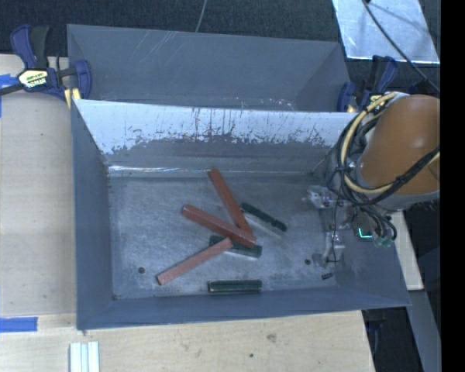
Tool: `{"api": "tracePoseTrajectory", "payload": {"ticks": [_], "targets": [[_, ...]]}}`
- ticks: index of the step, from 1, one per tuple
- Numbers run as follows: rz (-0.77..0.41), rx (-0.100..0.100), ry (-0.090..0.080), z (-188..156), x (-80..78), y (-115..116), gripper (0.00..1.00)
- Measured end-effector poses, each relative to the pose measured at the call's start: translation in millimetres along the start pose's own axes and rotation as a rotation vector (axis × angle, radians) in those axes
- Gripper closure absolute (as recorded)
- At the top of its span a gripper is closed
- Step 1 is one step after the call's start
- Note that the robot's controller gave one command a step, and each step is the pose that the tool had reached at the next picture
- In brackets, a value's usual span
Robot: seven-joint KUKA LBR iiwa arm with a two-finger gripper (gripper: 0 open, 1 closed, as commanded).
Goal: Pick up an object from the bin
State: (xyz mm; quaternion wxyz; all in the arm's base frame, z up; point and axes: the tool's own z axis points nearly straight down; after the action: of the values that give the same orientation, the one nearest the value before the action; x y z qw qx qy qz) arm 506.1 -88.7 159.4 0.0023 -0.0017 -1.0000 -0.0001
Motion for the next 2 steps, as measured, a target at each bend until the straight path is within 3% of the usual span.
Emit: {"api": "tracePoseTrajectory", "payload": {"ticks": [1, 2], "targets": [[-0.001, 0.001, -0.008, -3, -2.3, 1, 0.00], [-0.009, 0.001, -0.009, 41, -10.0, 55, 0.00]]}}
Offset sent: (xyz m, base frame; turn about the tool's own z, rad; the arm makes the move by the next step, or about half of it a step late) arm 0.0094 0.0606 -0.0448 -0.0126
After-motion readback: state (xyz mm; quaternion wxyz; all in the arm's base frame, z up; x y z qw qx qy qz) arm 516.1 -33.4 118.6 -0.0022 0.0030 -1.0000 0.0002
